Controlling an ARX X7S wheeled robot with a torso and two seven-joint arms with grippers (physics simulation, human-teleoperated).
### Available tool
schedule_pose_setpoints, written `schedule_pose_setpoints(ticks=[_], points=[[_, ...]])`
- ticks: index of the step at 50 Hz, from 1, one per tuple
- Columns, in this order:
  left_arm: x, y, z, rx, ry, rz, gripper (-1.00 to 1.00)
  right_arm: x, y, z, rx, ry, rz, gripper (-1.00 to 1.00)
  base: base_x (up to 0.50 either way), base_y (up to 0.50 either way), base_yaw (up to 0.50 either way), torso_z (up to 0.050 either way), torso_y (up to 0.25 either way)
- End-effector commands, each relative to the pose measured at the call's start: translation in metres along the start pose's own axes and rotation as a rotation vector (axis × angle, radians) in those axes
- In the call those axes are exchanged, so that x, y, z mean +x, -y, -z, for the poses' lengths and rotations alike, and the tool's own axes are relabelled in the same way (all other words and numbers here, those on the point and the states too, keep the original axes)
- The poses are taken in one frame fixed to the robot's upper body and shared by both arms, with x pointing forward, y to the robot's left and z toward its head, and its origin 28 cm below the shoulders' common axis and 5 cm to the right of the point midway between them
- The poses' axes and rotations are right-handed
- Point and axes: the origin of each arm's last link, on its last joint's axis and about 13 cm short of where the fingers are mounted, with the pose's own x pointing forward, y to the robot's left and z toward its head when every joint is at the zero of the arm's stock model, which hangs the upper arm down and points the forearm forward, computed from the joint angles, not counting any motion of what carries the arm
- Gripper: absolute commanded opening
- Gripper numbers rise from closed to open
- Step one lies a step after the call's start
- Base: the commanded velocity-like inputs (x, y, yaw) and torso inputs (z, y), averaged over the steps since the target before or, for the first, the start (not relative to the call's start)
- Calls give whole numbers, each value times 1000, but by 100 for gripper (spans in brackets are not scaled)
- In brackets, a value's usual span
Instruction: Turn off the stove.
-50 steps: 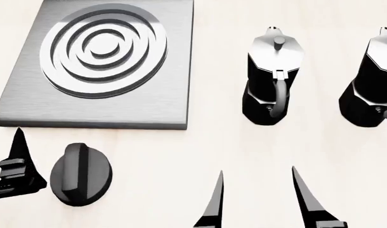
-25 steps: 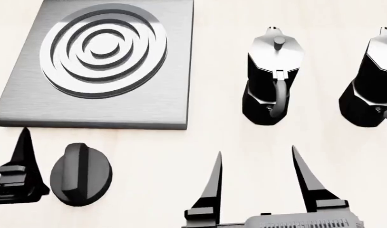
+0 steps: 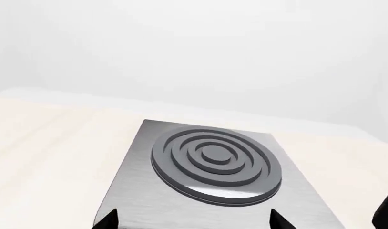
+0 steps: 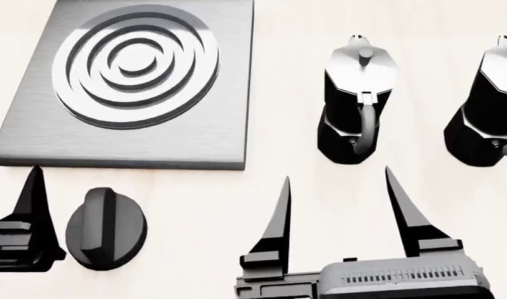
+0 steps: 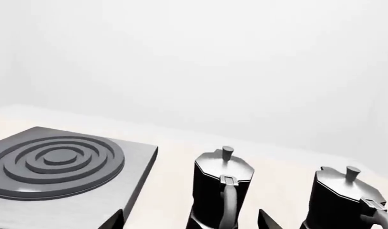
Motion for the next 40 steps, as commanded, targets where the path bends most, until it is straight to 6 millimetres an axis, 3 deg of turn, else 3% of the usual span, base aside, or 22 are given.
schedule_pose_setpoints(ticks=[1, 40], points=[[-1, 1, -6, -7, 14, 13, 100, 5, 2, -6, -8, 20, 0, 100, 0, 0, 0, 0, 0], [2, 5, -32, -41, 80, 22, 100, 15, 4, -32, -36, 85, -17, 100, 0, 0, 0, 0, 0]])
